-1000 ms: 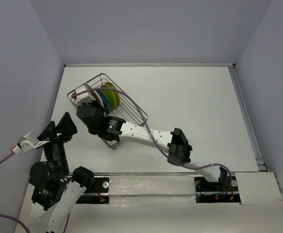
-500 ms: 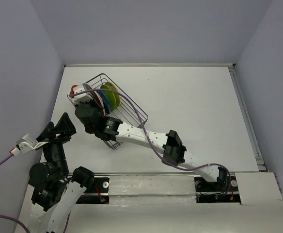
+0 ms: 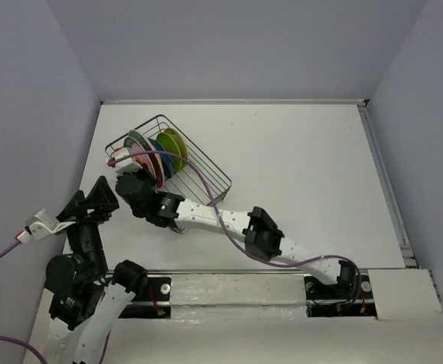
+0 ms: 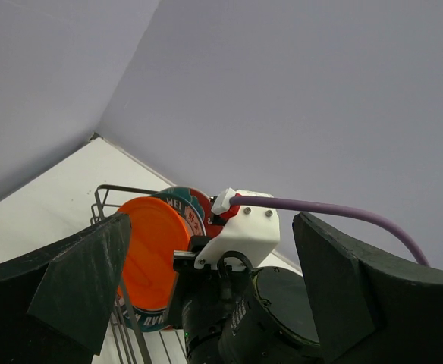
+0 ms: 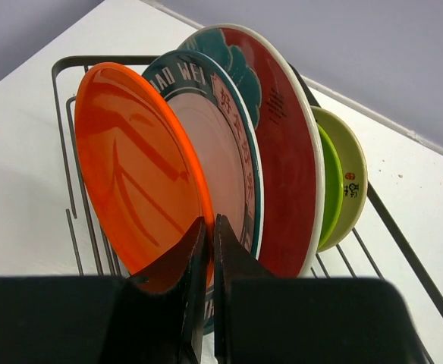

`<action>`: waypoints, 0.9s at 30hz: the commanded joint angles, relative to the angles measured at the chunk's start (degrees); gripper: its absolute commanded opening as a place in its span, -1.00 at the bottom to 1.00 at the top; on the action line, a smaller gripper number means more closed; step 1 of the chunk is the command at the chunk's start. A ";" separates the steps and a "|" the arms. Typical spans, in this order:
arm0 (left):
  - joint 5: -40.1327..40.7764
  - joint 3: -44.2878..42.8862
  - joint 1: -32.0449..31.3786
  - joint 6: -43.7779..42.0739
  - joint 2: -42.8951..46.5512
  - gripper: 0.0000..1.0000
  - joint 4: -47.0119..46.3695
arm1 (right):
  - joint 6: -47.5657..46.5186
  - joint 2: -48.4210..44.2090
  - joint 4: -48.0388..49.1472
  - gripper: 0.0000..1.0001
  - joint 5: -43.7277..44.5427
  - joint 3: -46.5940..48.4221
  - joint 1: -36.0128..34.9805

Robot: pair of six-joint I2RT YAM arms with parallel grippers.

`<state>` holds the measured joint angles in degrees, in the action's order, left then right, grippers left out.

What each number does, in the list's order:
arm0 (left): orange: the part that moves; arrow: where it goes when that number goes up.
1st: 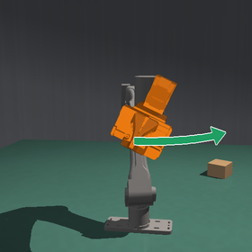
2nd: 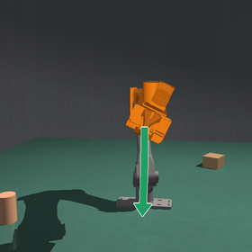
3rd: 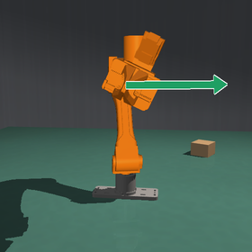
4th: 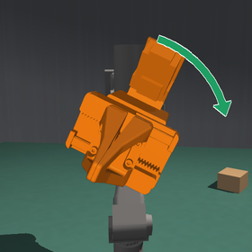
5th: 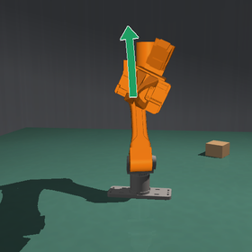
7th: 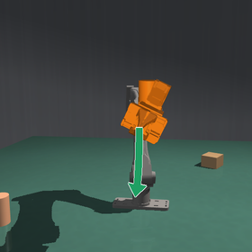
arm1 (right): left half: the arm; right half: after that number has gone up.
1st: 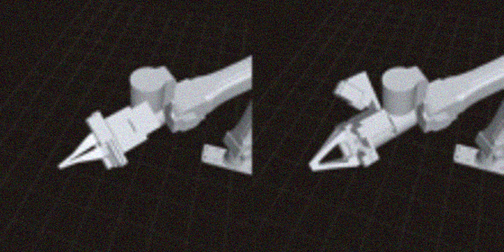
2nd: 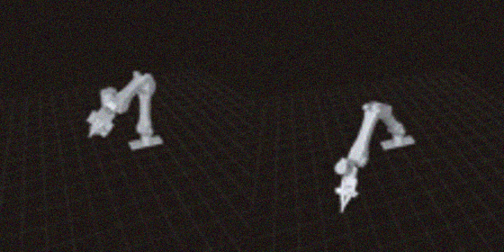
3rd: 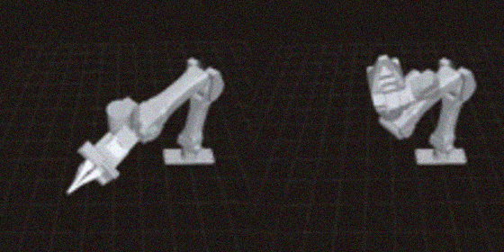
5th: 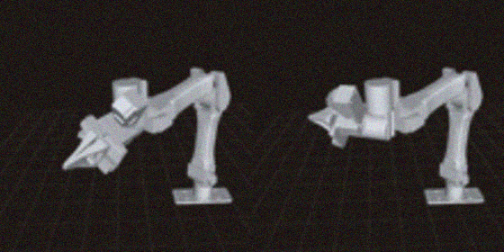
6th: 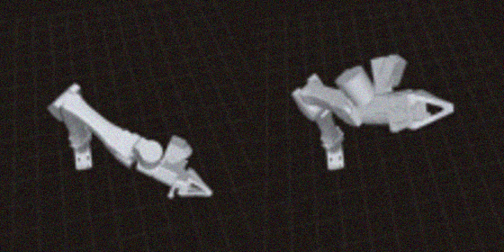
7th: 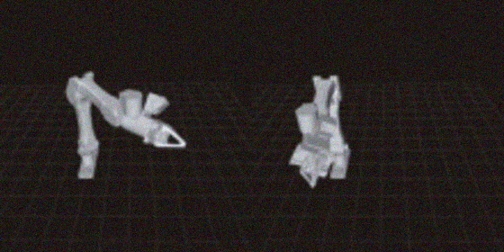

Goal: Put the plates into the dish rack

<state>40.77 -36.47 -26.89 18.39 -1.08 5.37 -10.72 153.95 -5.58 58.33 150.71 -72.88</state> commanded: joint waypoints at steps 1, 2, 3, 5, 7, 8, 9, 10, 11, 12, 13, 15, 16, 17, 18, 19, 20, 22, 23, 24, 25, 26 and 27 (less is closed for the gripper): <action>0.97 -1.32 0.18 -0.20 0.20 0.98 -3.17 | 1.05 1.44 6.97 -0.87 1.61 1.95 -0.33; 0.89 -1.24 0.26 -0.11 0.12 0.98 -3.08 | 1.14 1.70 7.25 -0.87 1.96 1.86 -0.33; 0.97 -1.24 0.26 -0.11 0.12 0.98 -3.17 | 1.23 1.79 7.69 -0.87 1.88 1.25 -0.33; 0.80 -1.24 0.18 -0.20 -0.06 0.98 -3.08 | 1.75 2.32 8.13 -0.87 1.88 0.81 -0.33; 0.71 -1.24 0.26 -0.11 -0.15 0.98 -2.99 | 2.37 2.67 8.22 -0.87 1.62 0.55 -0.33; 0.80 -1.24 0.18 -0.11 -0.24 0.98 -3.08 | 2.89 2.93 8.22 -0.87 1.44 0.37 -0.33; 0.71 -1.24 0.18 -0.11 -0.32 0.98 -3.08 | 3.07 3.20 8.22 -0.87 1.44 0.37 -0.33; 0.80 -1.24 0.18 -0.11 -0.32 0.98 -3.08 | 3.07 3.37 8.31 -0.87 1.44 0.37 -0.33; 0.80 -1.24 0.18 -0.11 -0.41 0.98 -3.08 | 2.90 3.55 8.66 -0.86 1.53 0.46 -0.33; 0.71 -1.24 0.18 -0.11 -0.50 0.98 -3.08 | 2.55 3.99 9.01 -0.87 1.70 0.46 -0.33; 0.62 -1.24 0.18 -0.11 -0.50 0.98 -3.08 | 1.68 4.08 9.97 -0.86 1.97 0.37 -0.33; 0.54 -1.24 0.09 -0.11 -0.68 0.98 -3.08 | 0.44 4.34 11.64 -0.86 2.75 -0.41 -0.33; 0.53 -1.24 0.09 -0.02 -0.68 0.98 -3.17 | -0.43 4.52 12.69 -0.86 3.02 -0.68 -0.33; 0.53 -1.24 0.18 -0.11 -0.85 0.98 -3.17 | -0.70 4.69 13.05 -0.86 3.20 -0.77 -0.33; 0.45 -1.24 0.09 -0.02 -0.85 0.98 -3.17 | -2.36 5.04 14.62 -0.86 3.72 -1.12 -0.33; 0.45 -1.24 0.09 -0.11 -0.94 0.98 -3.17 | -3.85 5.39 14.64 -0.86 4.16 -1.12 -0.33; 0.45 -1.24 0.09 -0.11 -1.03 0.98 -3.17 | -6.65 5.92 18.73 -0.87 5.12 -1.21 -0.33; 0.27 -1.24 0.00 -0.11 -1.11 0.98 -3.26 | -13.24 6.71 25.50 -0.86 8.02 -1.39 -0.33; 0.18 -1.24 0.00 -0.11 -1.20 0.98 -3.26 | -18.06 7.32 30.84 -0.86 8.64 -1.39 -0.33; 0.18 -1.24 -0.09 -0.11 -1.38 0.98 -3.34 | -18.80 7.33 31.59 -0.86 8.65 -0.95 -0.33; 0.10 -1.24 -0.17 -0.02 -1.55 0.98 -3.43 | -18.81 7.24 31.69 -0.86 8.56 -1.12 -0.33; 0.01 -1.24 -0.35 -0.11 -1.82 0.98 -3.52 | -19.07 6.81 32.47 -0.86 8.56 -1.56 -0.33; -0.08 -1.24 -0.44 -0.11 -1.99 0.98 -3.61 | -19.60 6.54 33.78 -0.86 8.47 -2.17 -0.33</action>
<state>40.49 -36.47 -26.92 18.41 -1.43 5.37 -22.81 159.98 17.21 62.92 149.71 -73.47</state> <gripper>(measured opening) 0.990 0.089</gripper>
